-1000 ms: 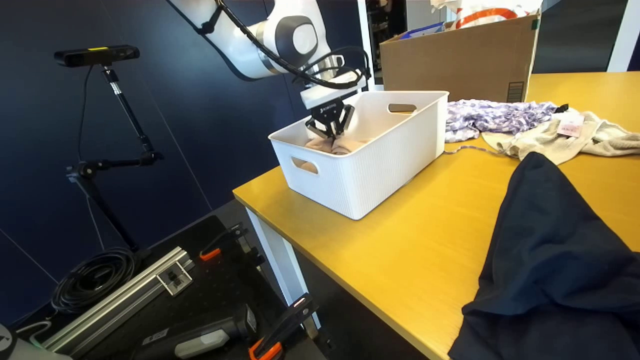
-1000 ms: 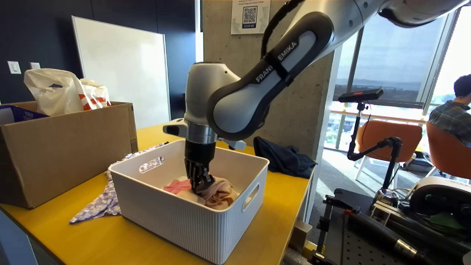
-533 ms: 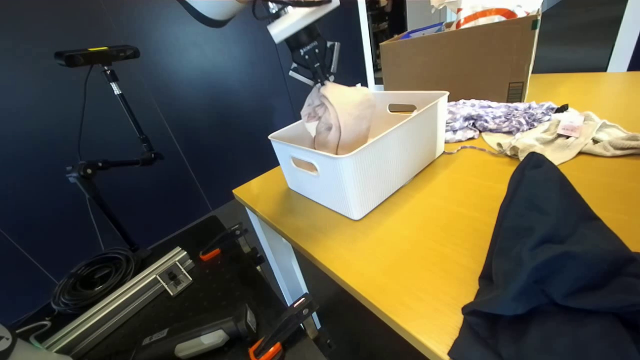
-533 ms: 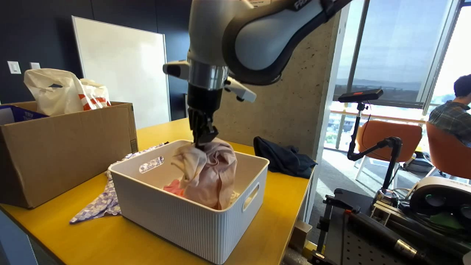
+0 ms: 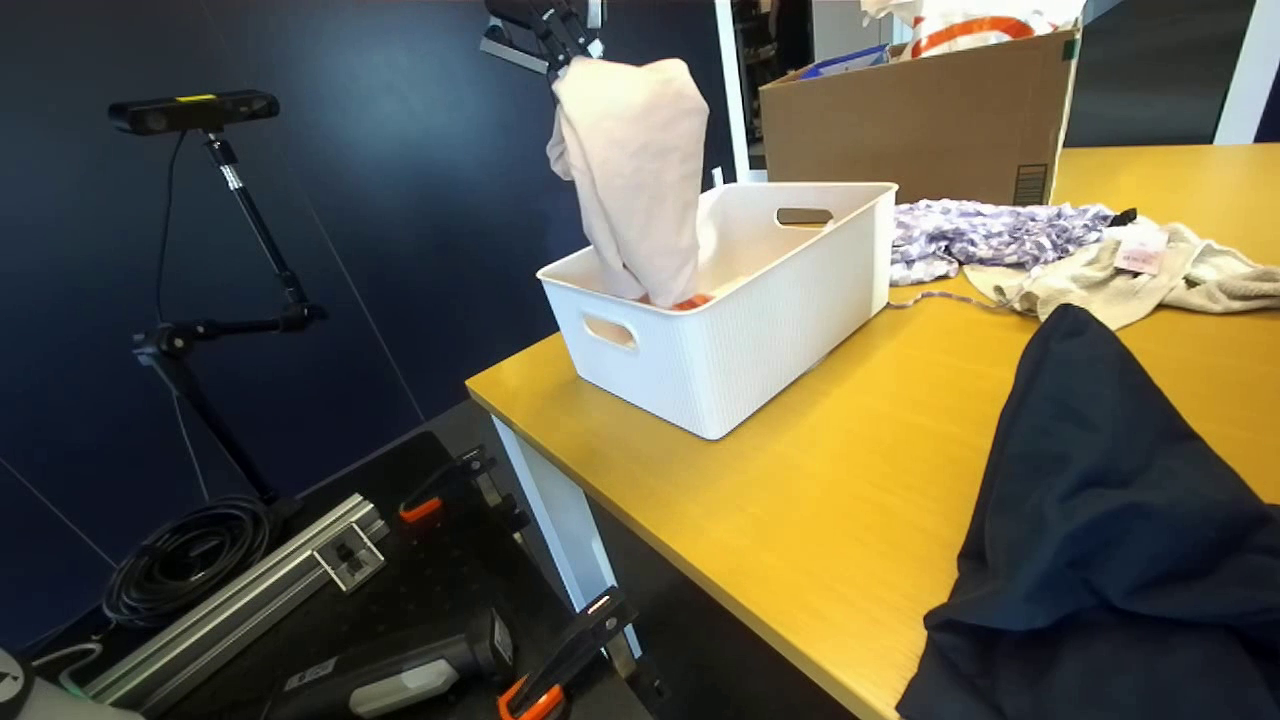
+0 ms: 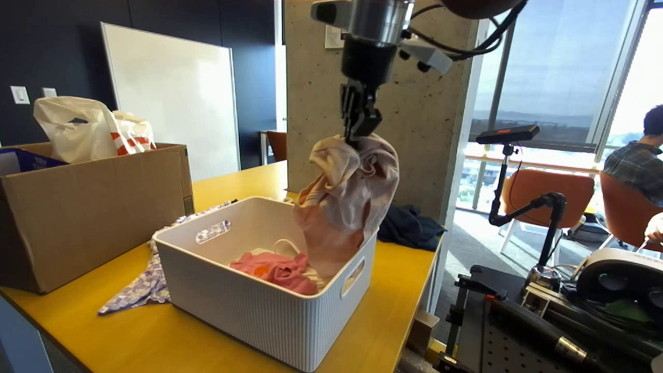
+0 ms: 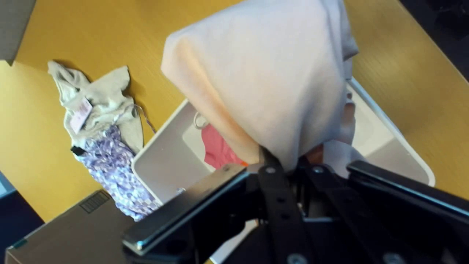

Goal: Put the blue and peach shirts on the table

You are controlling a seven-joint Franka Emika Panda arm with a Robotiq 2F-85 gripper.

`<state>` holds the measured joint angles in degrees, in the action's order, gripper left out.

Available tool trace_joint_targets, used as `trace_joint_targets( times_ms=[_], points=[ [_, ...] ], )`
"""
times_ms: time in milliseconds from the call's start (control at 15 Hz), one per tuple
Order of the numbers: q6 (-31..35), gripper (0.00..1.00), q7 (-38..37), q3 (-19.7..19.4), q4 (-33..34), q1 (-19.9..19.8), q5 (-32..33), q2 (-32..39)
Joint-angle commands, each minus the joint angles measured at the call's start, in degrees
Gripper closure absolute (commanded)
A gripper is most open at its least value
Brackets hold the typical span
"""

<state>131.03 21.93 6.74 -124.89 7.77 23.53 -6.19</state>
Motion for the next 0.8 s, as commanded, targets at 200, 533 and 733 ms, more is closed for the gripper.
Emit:
trace_joint_targets(
  times_ms=[200,533,733],
  points=[
    [5.3,0.97,-1.2,-7.4,-18.7,-6.4,1.1,-20.1],
    [17.8,0.97,6.8,-19.2,-21.6,-15.1,4.0,-17.9],
    [28.8,0.97,13.9,-26.1,-19.7,-16.3,0.9,-7.9]
  ],
)
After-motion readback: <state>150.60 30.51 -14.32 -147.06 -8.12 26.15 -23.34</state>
